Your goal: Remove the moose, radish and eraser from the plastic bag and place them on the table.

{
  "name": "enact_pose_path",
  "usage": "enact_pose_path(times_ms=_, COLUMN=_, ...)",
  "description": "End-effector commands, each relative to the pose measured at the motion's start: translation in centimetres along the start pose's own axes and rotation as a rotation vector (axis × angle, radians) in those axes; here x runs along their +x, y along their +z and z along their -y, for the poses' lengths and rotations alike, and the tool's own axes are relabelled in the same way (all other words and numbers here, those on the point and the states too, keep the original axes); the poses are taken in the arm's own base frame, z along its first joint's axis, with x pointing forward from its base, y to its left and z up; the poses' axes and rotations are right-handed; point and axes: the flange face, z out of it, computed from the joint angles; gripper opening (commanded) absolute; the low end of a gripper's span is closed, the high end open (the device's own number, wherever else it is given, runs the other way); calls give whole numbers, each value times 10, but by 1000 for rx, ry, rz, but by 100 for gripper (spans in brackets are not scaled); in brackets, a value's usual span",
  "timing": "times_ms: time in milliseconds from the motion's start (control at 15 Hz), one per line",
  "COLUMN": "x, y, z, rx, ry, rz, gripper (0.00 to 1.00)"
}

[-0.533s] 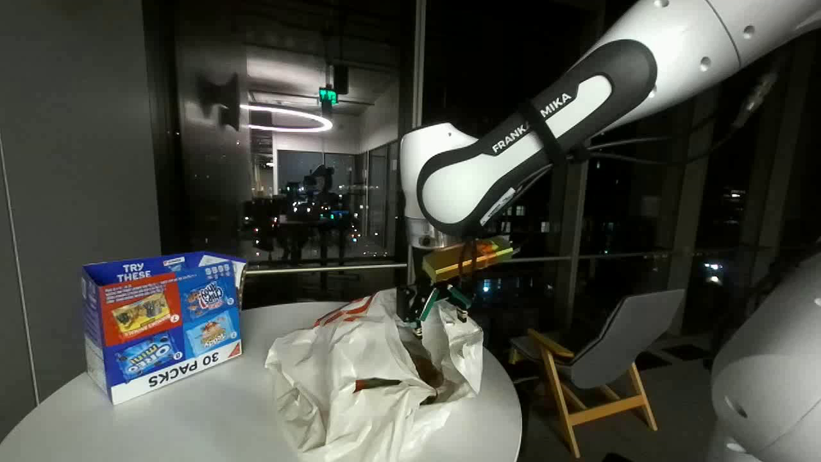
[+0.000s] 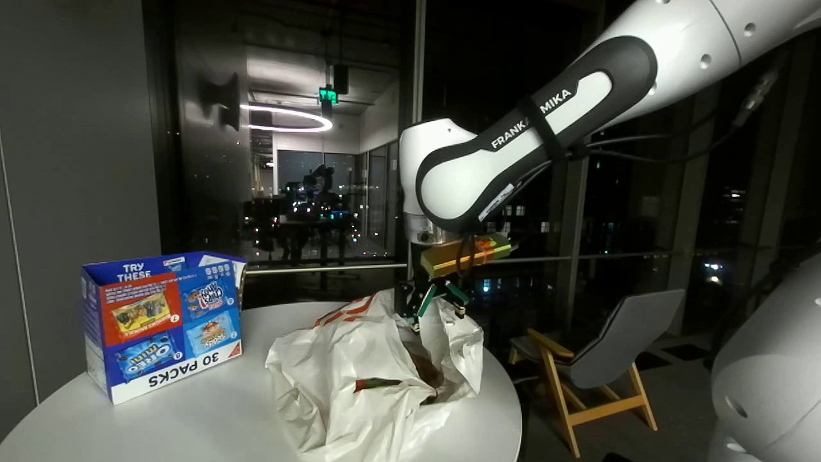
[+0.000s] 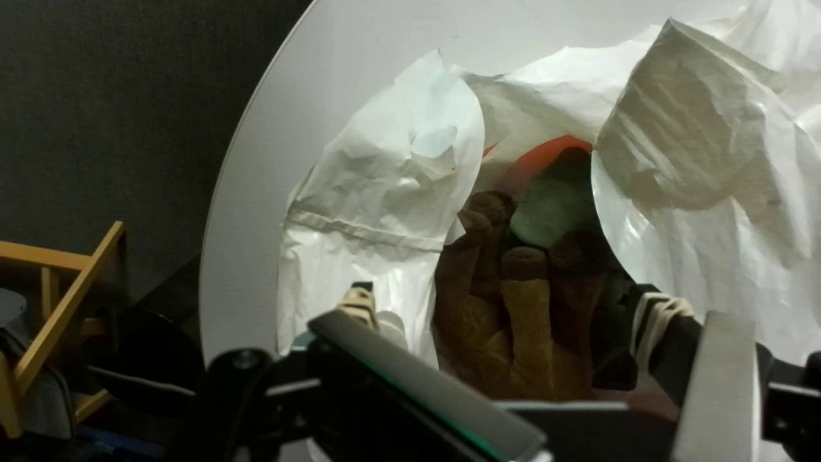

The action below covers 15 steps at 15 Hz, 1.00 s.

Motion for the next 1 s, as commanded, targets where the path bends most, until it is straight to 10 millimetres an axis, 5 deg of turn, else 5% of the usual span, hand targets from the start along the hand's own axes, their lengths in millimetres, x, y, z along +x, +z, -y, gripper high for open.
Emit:
enact_pose_path(times_ms=0, x=8, y=5, z=-1, rx=-93, ry=122, rz=-60, gripper=100)
enact_pose_path(times_ms=467, x=5, y=40, z=20, rx=-399, ry=230, rz=-175, gripper=100)
enact_pose_path(times_ms=933, x=15, y=56, z=47, rx=-291, ry=161, rz=-190, gripper=100)
